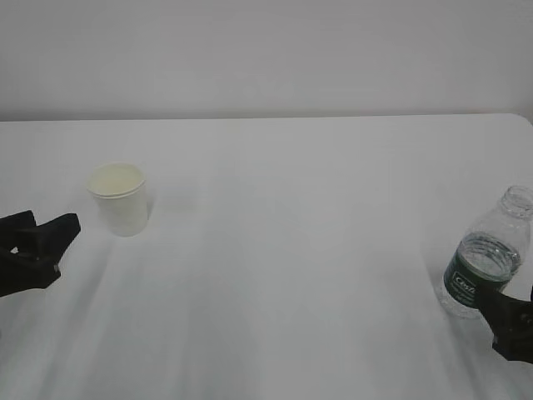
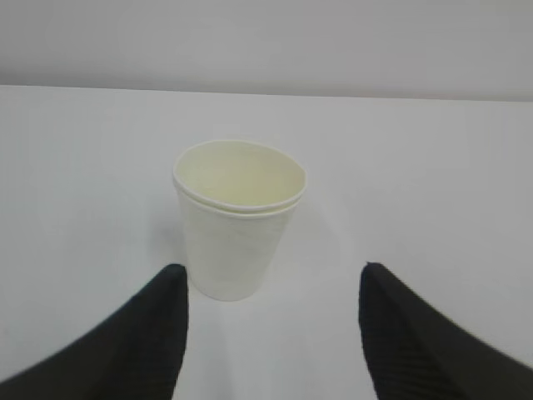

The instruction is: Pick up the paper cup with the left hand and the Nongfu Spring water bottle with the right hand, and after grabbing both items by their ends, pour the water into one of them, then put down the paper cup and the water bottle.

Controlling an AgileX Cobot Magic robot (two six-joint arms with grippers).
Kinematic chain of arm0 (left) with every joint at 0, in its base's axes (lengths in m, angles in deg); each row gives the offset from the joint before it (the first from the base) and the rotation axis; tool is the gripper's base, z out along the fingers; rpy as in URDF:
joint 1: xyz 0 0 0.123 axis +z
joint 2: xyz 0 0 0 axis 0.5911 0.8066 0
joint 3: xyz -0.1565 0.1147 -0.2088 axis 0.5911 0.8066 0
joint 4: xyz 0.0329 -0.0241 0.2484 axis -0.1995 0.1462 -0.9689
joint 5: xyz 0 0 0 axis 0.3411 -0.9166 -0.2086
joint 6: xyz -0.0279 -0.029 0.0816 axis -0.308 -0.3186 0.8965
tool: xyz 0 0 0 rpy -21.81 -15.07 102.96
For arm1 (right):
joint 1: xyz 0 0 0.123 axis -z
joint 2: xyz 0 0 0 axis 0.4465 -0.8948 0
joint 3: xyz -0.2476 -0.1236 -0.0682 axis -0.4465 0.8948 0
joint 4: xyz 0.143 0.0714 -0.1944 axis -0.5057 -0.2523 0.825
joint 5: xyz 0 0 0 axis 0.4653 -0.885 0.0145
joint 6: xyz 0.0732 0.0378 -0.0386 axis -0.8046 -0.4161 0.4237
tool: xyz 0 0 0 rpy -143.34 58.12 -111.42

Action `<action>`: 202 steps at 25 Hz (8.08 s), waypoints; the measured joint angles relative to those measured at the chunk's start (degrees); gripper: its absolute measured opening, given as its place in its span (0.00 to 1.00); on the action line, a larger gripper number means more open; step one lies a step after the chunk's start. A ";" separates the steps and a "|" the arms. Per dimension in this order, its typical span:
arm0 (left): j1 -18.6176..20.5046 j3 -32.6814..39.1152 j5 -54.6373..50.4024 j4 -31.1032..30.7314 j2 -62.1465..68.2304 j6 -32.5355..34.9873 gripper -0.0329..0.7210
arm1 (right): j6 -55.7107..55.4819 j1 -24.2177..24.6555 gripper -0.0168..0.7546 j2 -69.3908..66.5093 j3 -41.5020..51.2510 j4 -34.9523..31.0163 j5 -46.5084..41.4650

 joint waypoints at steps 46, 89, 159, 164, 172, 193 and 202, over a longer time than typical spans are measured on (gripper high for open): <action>0.00 0.00 0.23 -0.76 2.63 -0.01 0.65 | -0.25 0.00 0.89 -13.48 -13.62 2.84 0.21; 0.00 0.00 0.23 -0.76 2.72 -0.11 0.65 | 4.45 0.00 0.57 -14.49 -15.04 2.73 0.21; 0.00 -15.84 0.32 0.27 21.53 0.20 0.88 | 4.47 0.00 0.57 -2.44 -14.84 11.74 -1.24; 0.00 -17.69 0.32 0.39 25.26 1.52 0.88 | 4.47 0.00 0.57 -2.44 -14.84 11.74 -1.28; 0.00 -21.84 0.32 0.28 27.44 4.11 0.88 | 4.47 0.00 0.57 -2.44 -14.84 11.74 -1.37; 0.00 -29.76 0.44 0.39 32.62 5.31 0.88 | 4.58 0.00 0.57 -2.31 -14.84 11.74 -1.37; 0.00 -33.17 0.44 1.06 35.40 5.77 0.88 | 4.68 0.00 0.57 -2.31 -14.84 11.74 -1.37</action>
